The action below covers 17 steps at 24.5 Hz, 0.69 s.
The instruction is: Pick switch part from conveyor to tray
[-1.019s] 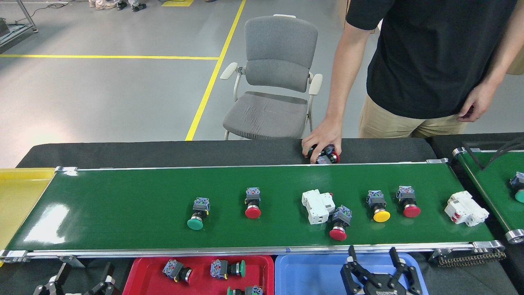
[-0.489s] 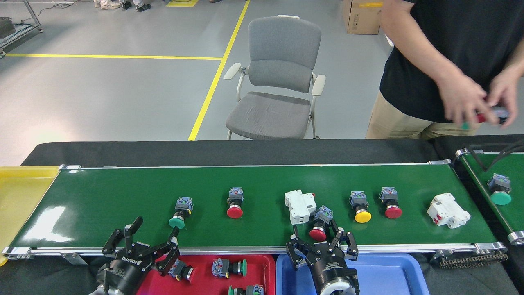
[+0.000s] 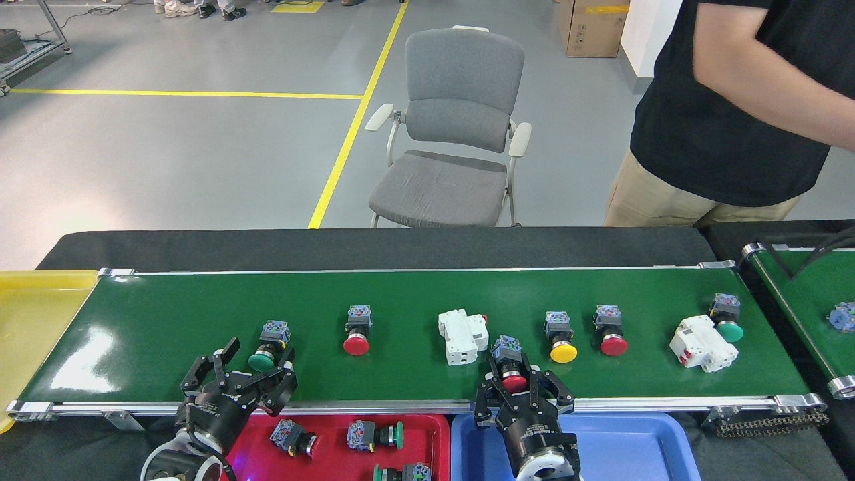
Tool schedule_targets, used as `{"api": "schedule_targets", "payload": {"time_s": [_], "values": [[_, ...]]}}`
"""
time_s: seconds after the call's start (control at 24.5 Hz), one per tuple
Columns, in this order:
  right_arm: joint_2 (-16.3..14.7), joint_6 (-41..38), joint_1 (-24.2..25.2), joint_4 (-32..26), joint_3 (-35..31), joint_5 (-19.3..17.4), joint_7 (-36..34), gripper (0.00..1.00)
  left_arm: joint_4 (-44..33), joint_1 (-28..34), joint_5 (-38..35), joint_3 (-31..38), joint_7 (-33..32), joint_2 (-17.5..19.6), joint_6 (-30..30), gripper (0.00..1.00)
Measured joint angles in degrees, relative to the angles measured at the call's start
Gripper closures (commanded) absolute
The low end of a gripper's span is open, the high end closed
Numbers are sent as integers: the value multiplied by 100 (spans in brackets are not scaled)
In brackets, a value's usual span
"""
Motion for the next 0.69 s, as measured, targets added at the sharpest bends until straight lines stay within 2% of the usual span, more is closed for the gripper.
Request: {"api": "schedule_targets", "payload": {"time_s": [0.04, 0.12, 0.2, 0.24, 0.29, 0.33, 0.37, 0.41, 0.49, 0.57, 0.61, 0.69], "values": [[-64, -106, 2, -46, 71, 0, -38, 91, 65, -3, 13, 0, 16, 37, 31, 67], [-236, -421, 11, -317, 245, 0, -152, 91, 105, -6, 51, -1, 54, 70, 42, 80], [-412, -771, 80, -649, 443, 0, -247, 90, 113, 10, 137, 6, 68, 92, 72, 89], [-475, -937, 110, -789, 563, 0, -268, 85, 109, 38, 237, 13, 76, 102, 93, 92], [-519, -1090, 116, -916, 723, 0, -281, 76, 81, 96, 364, 25, 87, 115, 27, 94], [-538, -1248, 115, -991, 905, 2, -287, 48, 1, 186, 497, 39, 90, 136, -96, 94], [-542, -1354, 115, -1013, 1095, 15, -288, 14, -126, 285, 602, 39, 97, 156, -241, 94], [-546, -1436, 115, -1018, 1332, 40, -289, 0, -307, 397, 666, 26, 104, 167, -392, 94], [-555, -1529, 115, -1017, 1809, 126, -301, 1, -951, 750, 787, 14, 110, 167, -848, 92], [-649, -1577, 115, -1015, 2034, 168, -326, 1, -1707, 1321, 874, 13, 87, 170, -1441, 82], [-677, -1580, 115, -1015, 2053, 173, -334, 1, -2102, 1687, 898, 10, 74, 170, -1678, 68], [-688, -1598, 126, -1042, 2047, 176, -340, 1, -2760, 2415, 903, 33, 48, 154, -1936, 12]]}}
